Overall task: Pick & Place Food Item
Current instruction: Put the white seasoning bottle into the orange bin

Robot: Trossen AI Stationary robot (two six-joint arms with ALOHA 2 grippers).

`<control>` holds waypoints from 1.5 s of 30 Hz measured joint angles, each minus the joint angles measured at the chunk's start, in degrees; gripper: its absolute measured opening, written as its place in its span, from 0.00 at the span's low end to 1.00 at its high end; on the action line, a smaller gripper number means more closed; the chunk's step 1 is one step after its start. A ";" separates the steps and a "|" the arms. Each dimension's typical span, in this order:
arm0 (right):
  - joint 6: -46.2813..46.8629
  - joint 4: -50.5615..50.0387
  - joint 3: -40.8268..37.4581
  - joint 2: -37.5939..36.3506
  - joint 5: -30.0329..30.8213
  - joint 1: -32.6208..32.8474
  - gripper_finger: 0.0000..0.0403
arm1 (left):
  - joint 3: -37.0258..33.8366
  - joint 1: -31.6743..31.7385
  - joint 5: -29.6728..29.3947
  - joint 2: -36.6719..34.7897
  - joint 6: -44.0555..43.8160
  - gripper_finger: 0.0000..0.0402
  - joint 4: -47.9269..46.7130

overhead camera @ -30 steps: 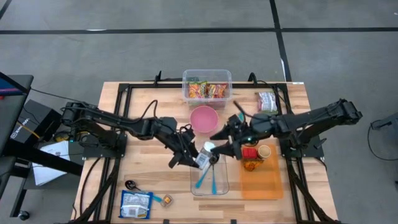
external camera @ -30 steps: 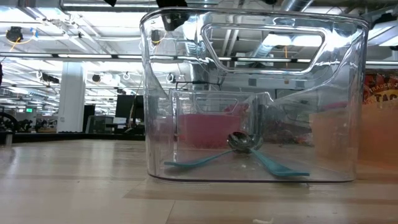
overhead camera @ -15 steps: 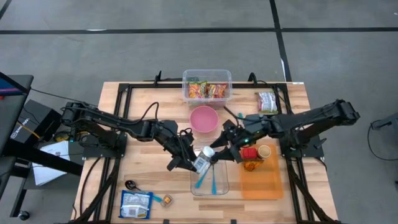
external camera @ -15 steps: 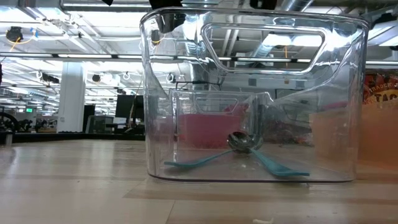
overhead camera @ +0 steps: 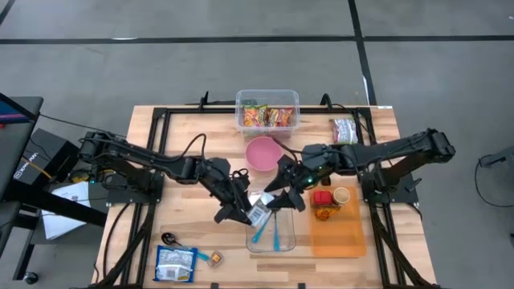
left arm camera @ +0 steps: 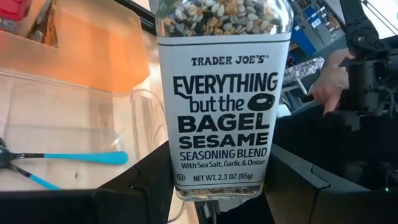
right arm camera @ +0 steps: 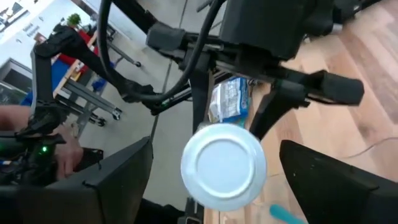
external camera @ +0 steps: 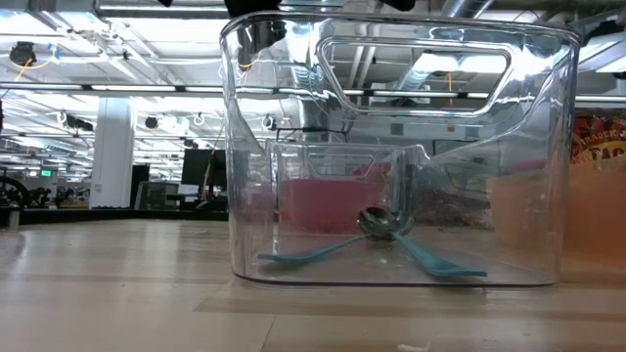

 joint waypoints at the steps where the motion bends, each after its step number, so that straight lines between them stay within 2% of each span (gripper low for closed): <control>1: 0.02 -0.37 0.00 0.00 -0.04 0.04 0.83 | 0.00 -0.13 0.00 -0.01 0.02 0.48 0.00; 8: 1.52 -0.94 -0.05 2.04 -2.65 0.00 0.80 | 0.00 -0.14 -0.03 0.00 0.12 0.48 -0.07; 12: 2.62 2.41 0.15 3.75 -5.42 0.03 0.80 | 0.00 -0.14 -0.06 0.00 0.15 0.48 -0.05; 21: 2.69 3.32 0.09 3.80 -5.60 -0.41 0.79 | 0.00 -0.45 -0.11 -0.02 -0.09 0.48 -0.20; 26: 2.77 3.30 0.09 3.80 -5.58 -0.33 0.69 | 0.00 -0.45 -0.09 -0.02 -0.11 0.48 -0.08; 31: 3.08 3.24 0.09 3.78 -5.01 -0.37 0.48 | 0.00 -0.45 -0.09 -0.02 -1.20 0.48 -0.53; 36: 3.19 3.64 0.07 3.76 -5.01 -0.37 0.48 | 0.00 -0.45 0.07 -0.02 -1.14 0.48 -0.48; 45: 3.15 4.24 0.07 3.76 -5.76 -0.33 0.48 | 0.07 -0.33 0.04 -0.07 -1.05 0.78 -1.84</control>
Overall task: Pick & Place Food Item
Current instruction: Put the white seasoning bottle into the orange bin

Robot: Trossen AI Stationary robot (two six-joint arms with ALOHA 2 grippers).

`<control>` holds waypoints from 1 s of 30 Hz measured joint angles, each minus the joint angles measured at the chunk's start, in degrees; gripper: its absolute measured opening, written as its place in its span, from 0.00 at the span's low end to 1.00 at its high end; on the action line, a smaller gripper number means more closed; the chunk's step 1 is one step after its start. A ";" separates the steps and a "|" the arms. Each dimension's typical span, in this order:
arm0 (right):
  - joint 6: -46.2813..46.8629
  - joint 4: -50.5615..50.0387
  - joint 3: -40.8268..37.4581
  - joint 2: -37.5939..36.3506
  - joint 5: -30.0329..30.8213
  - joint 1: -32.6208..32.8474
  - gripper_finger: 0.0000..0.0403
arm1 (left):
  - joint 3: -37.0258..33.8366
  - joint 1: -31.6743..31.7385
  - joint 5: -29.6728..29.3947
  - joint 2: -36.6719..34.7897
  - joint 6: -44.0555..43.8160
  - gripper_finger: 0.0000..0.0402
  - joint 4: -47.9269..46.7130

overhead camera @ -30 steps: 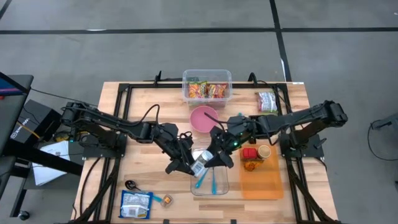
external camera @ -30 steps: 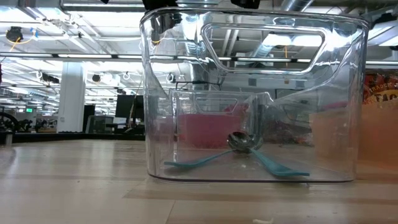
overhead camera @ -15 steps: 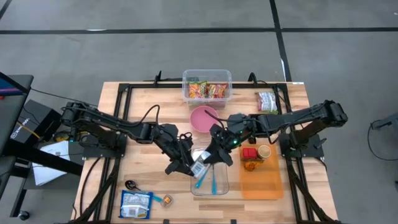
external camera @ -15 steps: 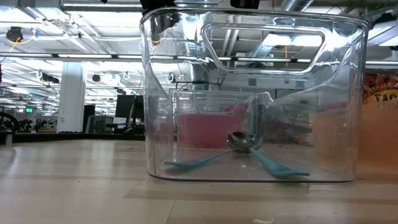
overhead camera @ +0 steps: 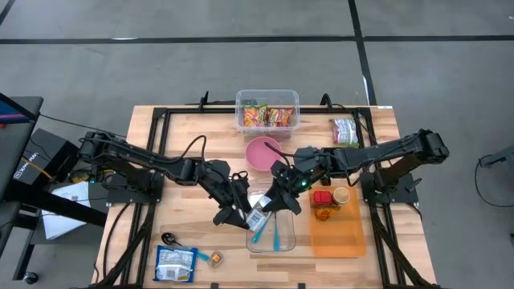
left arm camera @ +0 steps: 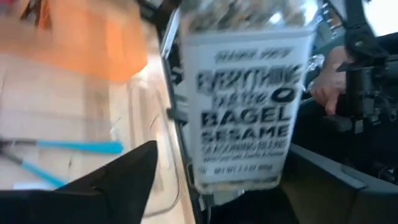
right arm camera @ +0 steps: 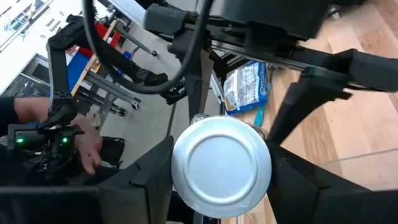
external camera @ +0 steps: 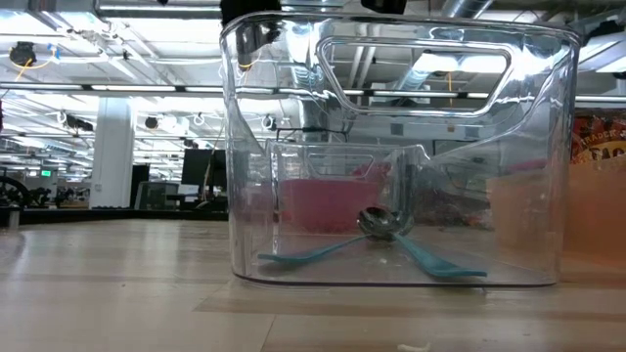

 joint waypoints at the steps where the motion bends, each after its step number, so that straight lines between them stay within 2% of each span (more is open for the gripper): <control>1: 0.00 -0.28 0.00 0.00 0.04 0.00 0.48 | 0.02 -0.01 0.00 0.00 -0.10 0.80 -1.31; 5: 0.02 -2.32 -0.04 -0.04 0.30 -0.04 0.48 | 0.02 0.01 0.87 0.00 -0.08 0.88 -8.46; 8: 0.04 -3.95 0.02 -0.61 -0.05 0.00 0.48 | -0.07 -0.01 5.27 0.04 0.04 0.92 -12.14; 13: 0.46 -7.67 0.14 -2.17 -0.10 0.13 0.48 | -0.07 -0.18 15.66 -1.23 -0.11 0.93 -8.98; 15: 0.46 -13.67 0.00 -4.06 0.08 0.52 0.48 | -0.06 -0.42 17.43 -2.78 -0.13 0.92 -6.81; 18: 1.20 -20.66 0.08 -5.44 0.61 1.86 0.48 | -0.07 -0.15 17.34 -5.37 0.34 0.90 -3.36; 21: 2.84 -28.28 -0.04 -7.38 2.31 4.87 0.48 | -0.09 0.95 13.89 -8.30 1.34 0.88 -0.93; 24: 5.75 -36.94 -0.06 -9.47 5.92 9.30 0.48 | 0.09 2.72 8.53 -10.60 2.49 0.86 2.27; 30: 17.89 -43.56 0.00 -13.89 16.19 21.16 0.48 | -0.09 5.75 1.37 -14.66 7.50 0.85 4.77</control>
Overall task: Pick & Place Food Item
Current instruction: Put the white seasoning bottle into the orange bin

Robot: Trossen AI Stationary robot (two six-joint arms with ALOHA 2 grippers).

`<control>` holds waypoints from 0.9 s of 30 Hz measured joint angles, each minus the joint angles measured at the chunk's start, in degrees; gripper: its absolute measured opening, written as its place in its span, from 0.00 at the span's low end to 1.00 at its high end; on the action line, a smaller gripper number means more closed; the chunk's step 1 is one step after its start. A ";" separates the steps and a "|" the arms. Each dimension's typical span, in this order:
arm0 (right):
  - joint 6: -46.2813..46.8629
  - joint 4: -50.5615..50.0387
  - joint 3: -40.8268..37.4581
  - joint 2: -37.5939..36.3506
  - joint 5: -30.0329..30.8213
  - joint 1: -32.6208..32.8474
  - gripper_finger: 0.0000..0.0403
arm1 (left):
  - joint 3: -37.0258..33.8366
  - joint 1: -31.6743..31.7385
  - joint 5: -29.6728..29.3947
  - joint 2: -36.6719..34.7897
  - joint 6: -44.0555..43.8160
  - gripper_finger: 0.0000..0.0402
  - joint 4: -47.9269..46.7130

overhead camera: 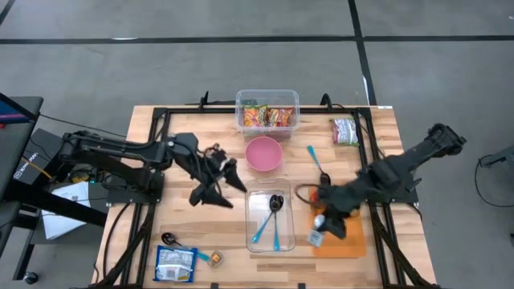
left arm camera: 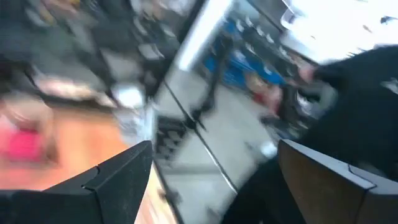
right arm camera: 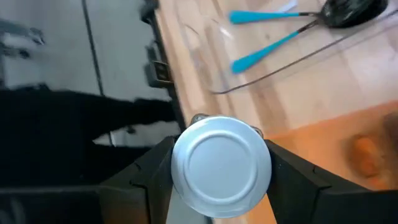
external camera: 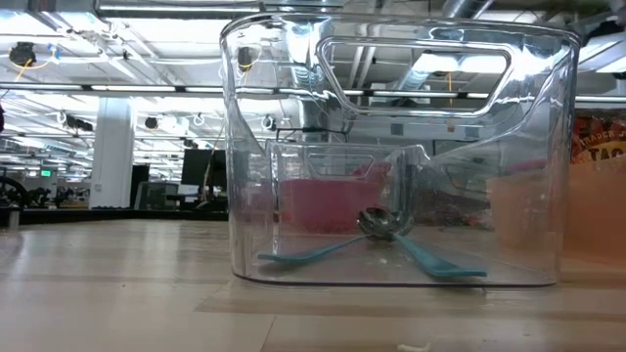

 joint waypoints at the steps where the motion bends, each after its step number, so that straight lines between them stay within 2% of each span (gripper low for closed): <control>1: 2.92 -0.80 0.02 -0.81 2.18 2.22 0.48 | 0.14 0.48 -1.79 -0.33 0.73 0.85 0.43; 6: 21.88 -8.40 0.00 -2.52 11.56 12.67 0.48 | 0.03 3.10 -7.49 -1.39 1.73 0.84 0.10; 10: 35.57 -11.81 0.06 -1.23 17.09 18.81 0.48 | 0.03 4.46 -9.30 -1.20 2.94 0.84 0.07; 25: 68.68 -18.67 0.00 9.46 17.36 26.89 0.48 | 0.00 5.91 -18.63 -0.84 3.11 0.84 0.01; 27: 70.44 -19.86 0.00 10.06 16.97 27.28 0.48 | 0.00 5.90 -19.45 -0.84 2.96 0.84 -0.02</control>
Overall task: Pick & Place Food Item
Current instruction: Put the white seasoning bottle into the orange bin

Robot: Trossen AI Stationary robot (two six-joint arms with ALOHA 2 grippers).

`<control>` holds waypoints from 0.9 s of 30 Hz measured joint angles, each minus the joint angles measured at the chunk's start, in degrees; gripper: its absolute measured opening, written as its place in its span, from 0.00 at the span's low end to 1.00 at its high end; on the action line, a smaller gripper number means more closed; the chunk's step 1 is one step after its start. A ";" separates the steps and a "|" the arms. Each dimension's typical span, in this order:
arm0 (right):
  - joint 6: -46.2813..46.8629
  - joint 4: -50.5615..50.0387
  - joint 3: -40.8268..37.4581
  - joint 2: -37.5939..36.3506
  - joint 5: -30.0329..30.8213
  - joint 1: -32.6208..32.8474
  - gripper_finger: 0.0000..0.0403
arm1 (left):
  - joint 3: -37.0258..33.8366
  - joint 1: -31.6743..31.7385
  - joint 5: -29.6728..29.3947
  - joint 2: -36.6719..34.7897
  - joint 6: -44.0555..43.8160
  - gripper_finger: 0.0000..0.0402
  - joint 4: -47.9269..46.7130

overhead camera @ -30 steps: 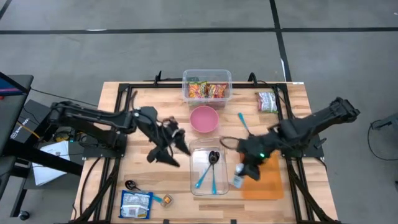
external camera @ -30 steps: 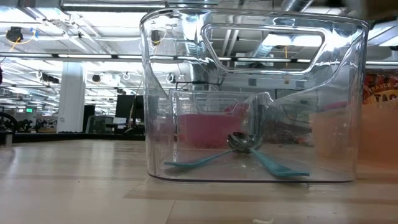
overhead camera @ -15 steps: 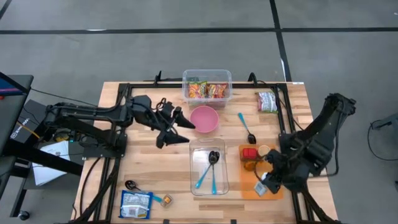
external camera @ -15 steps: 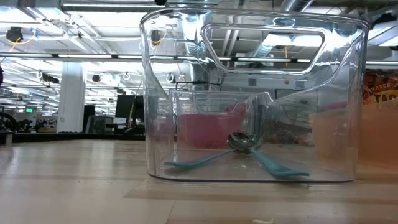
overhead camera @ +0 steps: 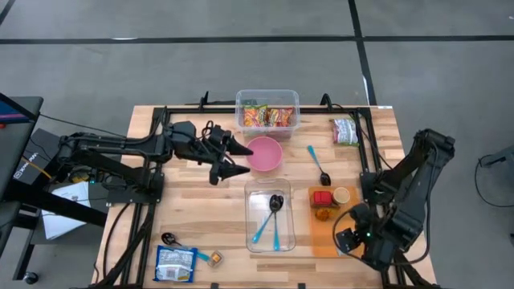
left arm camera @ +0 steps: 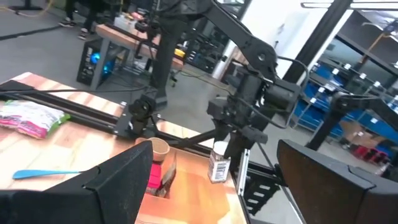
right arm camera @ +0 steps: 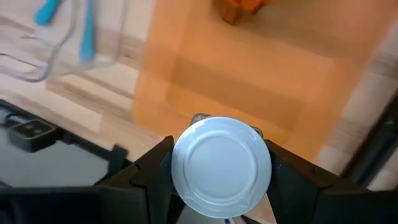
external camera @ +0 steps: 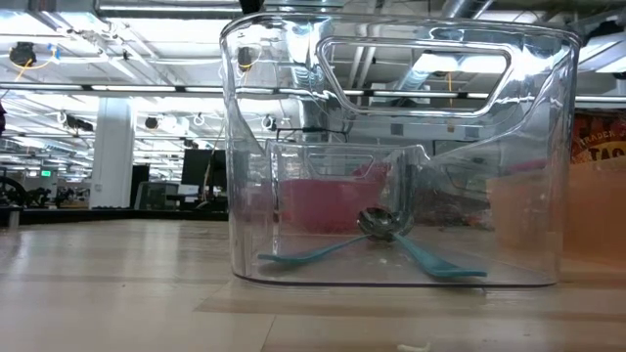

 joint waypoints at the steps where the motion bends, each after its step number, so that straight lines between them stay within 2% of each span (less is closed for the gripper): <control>1: 0.08 -0.12 0.00 0.16 -0.17 -0.13 0.48 | 0.00 -0.02 -0.47 0.02 -0.02 0.84 0.00; 8: 0.19 -6.88 0.00 0.82 0.48 -3.97 0.48 | 0.00 -0.02 -1.96 0.00 -0.06 0.84 -0.17; 14: 0.19 -11.54 -1.07 -0.23 0.02 -4.28 0.48 | 0.00 -0.02 -2.09 0.00 -0.11 0.84 -0.50; 27: 0.60 -4.32 -13.00 -6.01 1.79 -4.06 0.48 | 0.00 -0.02 -2.15 0.02 -0.30 0.84 -1.81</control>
